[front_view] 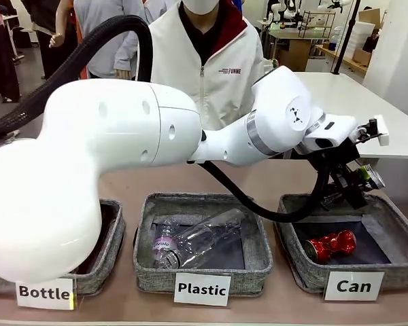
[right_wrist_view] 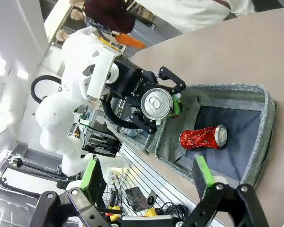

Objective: Sort the can waste into the basket.
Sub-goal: Pick up the can waste from the table and place it in the right Fabric basket.

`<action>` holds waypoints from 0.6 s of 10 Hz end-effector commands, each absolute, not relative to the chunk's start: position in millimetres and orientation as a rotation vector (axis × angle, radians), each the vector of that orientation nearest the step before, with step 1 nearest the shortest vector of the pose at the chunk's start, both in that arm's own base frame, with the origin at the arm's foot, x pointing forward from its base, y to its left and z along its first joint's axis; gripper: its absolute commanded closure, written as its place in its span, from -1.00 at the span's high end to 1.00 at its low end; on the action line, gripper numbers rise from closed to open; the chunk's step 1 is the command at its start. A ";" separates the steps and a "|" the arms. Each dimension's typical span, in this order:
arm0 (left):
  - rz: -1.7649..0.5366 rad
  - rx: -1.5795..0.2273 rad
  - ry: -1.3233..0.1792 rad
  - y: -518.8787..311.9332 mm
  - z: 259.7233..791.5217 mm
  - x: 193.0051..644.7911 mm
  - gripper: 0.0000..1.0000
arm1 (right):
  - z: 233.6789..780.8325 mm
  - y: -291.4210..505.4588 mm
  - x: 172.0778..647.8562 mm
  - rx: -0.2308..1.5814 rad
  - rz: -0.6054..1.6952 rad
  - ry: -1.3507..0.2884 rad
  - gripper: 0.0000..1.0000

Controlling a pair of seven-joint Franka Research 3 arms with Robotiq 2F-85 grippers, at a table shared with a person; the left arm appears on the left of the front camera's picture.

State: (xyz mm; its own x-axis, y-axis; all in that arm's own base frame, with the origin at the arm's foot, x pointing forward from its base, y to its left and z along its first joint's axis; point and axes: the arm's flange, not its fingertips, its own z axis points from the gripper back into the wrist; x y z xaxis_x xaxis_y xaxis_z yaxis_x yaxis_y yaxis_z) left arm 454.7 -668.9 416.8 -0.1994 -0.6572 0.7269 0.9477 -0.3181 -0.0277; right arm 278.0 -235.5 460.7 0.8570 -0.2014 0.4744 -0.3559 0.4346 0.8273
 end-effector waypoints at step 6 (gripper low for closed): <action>-1.765 -0.765 -0.539 -674.4 432.2 470.3 0.83 | 462.6 -234.8 278.7 1.130 0.099 -0.570 1.00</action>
